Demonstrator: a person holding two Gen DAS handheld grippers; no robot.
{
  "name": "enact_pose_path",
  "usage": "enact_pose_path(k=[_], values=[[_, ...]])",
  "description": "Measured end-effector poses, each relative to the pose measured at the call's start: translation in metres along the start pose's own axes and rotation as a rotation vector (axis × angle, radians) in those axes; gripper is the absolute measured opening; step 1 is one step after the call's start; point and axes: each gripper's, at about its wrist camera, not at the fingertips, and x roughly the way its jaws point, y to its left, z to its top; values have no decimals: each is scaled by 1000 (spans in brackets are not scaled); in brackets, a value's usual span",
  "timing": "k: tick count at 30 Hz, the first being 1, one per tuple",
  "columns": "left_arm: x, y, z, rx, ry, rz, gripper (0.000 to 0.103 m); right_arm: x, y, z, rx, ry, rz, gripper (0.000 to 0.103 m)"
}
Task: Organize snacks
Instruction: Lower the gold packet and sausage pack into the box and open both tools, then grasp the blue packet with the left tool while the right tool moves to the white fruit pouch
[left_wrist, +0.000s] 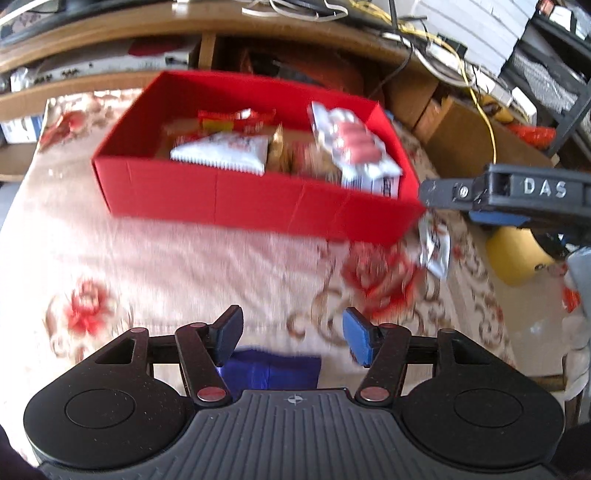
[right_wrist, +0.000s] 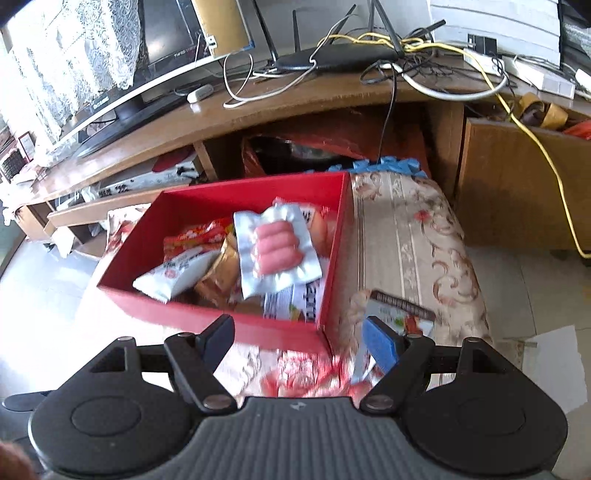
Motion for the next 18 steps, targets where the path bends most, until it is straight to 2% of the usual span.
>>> enact_pose_path(k=[6, 13, 18], values=[[7, 0, -18, 15, 52, 25, 71, -2, -6, -16, -15, 35, -8, 84], [12, 3, -26, 20, 72, 66, 84, -2, -25, -22, 10, 57, -23, 84], [20, -3, -34, 48, 98, 82, 86, 2, -36, -24, 26, 76, -31, 85]])
